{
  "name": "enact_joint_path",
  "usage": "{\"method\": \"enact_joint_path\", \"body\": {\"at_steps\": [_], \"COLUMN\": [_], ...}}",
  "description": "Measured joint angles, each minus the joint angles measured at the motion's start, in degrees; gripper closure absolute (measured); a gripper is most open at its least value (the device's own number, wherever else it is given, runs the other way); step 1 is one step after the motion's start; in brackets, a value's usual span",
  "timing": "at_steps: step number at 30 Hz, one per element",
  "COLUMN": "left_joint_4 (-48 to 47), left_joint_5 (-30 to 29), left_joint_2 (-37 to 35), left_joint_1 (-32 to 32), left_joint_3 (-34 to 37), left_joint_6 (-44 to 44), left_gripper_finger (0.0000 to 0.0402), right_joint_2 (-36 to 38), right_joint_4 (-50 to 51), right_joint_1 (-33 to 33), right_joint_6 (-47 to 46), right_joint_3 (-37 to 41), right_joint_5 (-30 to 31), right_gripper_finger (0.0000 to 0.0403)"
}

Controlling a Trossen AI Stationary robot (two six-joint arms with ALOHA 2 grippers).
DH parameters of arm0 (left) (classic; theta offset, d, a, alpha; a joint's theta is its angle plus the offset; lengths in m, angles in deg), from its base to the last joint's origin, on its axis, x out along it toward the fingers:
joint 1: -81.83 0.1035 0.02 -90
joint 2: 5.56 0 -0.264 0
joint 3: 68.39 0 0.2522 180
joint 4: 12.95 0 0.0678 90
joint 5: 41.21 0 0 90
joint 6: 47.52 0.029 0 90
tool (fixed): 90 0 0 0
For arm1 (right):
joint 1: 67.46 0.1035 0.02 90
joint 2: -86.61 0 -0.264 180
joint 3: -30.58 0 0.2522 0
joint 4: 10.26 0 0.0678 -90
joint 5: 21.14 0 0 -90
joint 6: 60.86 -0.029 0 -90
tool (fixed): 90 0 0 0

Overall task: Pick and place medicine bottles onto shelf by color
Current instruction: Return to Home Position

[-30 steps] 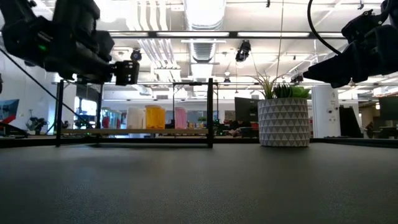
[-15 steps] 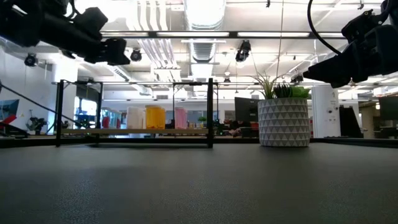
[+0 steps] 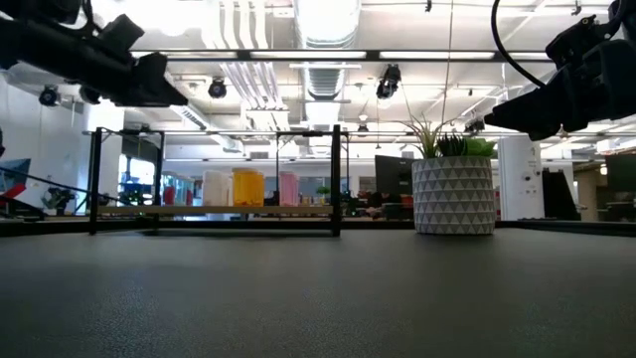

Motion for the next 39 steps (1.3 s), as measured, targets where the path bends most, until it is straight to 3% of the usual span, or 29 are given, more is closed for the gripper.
{"method": "enact_joint_path", "body": {"at_steps": [8, 20, 27, 39], "left_joint_4": [-7.81, -19.08, -17.71, -6.26], "left_joint_5": [6.59, 10.75, 11.79, 14.08], "left_joint_2": [-6.97, -15.88, -17.81, -20.14], "left_joint_1": [-0.02, 0.00, -0.01, -0.02], "left_joint_3": [0.77, 0.84, 4.57, 14.23], "left_joint_6": [-3.14, -7.77, -11.57, -13.23], "left_gripper_finger": [0.0173, 0.0173, 0.0173, 0.0173], "right_joint_2": [-0.01, -0.01, 0.00, -0.01], "right_joint_4": [0.00, 0.00, 0.00, 0.00], "right_joint_1": [0.01, 0.00, 0.01, 0.01], "right_joint_6": [0.00, 0.00, 0.00, 0.00], "right_joint_3": [-0.01, -0.01, 0.01, 0.01], "right_joint_5": [-0.02, -0.01, 0.00, 0.01], "right_gripper_finger": [0.0227, 0.0227, 0.0227, 0.0227]}}
